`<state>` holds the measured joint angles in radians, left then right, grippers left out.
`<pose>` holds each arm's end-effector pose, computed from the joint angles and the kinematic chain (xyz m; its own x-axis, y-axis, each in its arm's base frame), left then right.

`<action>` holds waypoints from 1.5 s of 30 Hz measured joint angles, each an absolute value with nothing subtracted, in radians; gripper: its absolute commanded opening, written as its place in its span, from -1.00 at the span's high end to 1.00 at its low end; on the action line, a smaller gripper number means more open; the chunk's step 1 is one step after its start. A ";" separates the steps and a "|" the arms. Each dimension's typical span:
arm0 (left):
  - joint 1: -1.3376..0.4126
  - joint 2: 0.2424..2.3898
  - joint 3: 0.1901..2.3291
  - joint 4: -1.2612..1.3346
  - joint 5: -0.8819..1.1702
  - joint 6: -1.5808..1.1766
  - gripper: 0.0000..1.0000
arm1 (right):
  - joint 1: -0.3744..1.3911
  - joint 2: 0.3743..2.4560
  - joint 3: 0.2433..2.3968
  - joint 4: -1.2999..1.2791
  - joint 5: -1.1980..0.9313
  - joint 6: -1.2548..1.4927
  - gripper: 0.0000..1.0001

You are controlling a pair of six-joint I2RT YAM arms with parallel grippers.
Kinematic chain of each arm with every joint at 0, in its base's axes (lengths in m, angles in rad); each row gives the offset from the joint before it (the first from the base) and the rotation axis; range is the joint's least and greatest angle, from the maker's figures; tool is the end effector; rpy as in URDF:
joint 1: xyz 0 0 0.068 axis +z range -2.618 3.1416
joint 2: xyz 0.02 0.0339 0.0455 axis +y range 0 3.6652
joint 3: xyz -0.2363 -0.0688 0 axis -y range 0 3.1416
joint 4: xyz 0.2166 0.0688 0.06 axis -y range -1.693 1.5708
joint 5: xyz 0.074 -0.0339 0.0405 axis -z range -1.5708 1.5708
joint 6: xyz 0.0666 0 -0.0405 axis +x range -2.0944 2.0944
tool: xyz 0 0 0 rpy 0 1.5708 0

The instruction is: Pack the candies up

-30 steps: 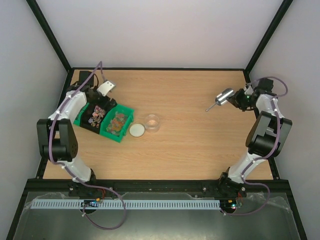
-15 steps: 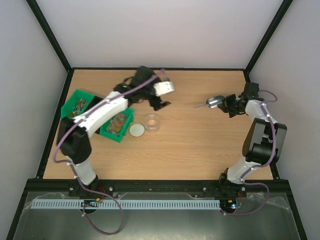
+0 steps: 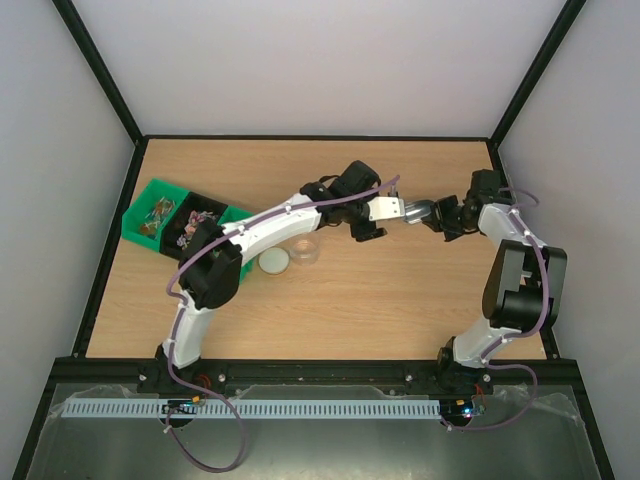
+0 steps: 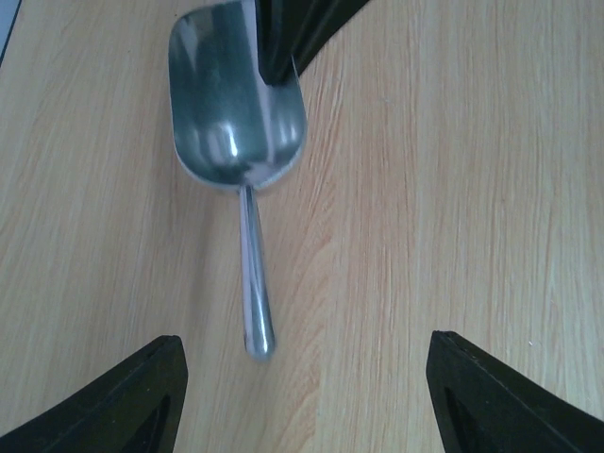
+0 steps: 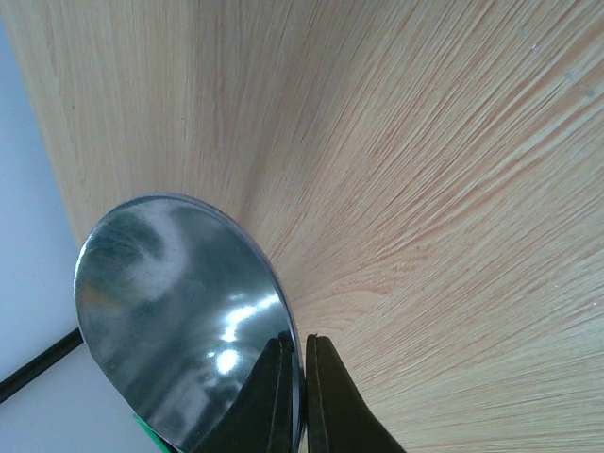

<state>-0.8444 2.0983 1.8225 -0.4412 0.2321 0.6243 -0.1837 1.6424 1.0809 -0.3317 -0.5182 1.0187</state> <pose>0.2996 -0.3603 0.2252 0.1385 0.7006 -0.6999 0.9389 0.1321 0.3180 0.3353 -0.0287 0.1819 -0.5266 0.8501 -0.0002 0.5753 0.3565 0.7362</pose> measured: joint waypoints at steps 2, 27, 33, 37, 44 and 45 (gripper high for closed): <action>-0.851 2.123 1.853 -0.439 0.219 0.620 -0.34 | -0.175 1.642 1.079 -0.331 -0.519 1.023 0.97; -0.866 2.226 1.916 -0.395 0.095 0.661 0.53 | -0.094 1.633 1.045 -0.284 -0.562 1.089 0.97; -0.865 2.226 1.916 -0.394 0.085 0.675 0.64 | -0.092 1.633 1.039 -0.264 -0.562 1.102 0.97; -0.866 2.226 1.916 -0.394 0.084 0.678 0.68 | -0.092 1.633 1.039 -0.263 -0.563 1.109 0.97; -0.863 2.226 1.911 -0.393 0.070 0.690 0.21 | -0.091 1.632 1.039 -0.264 -0.564 1.110 0.97; -0.862 2.226 1.909 -0.394 0.069 0.688 0.24 | -0.091 1.632 1.039 -0.264 -0.564 1.111 0.97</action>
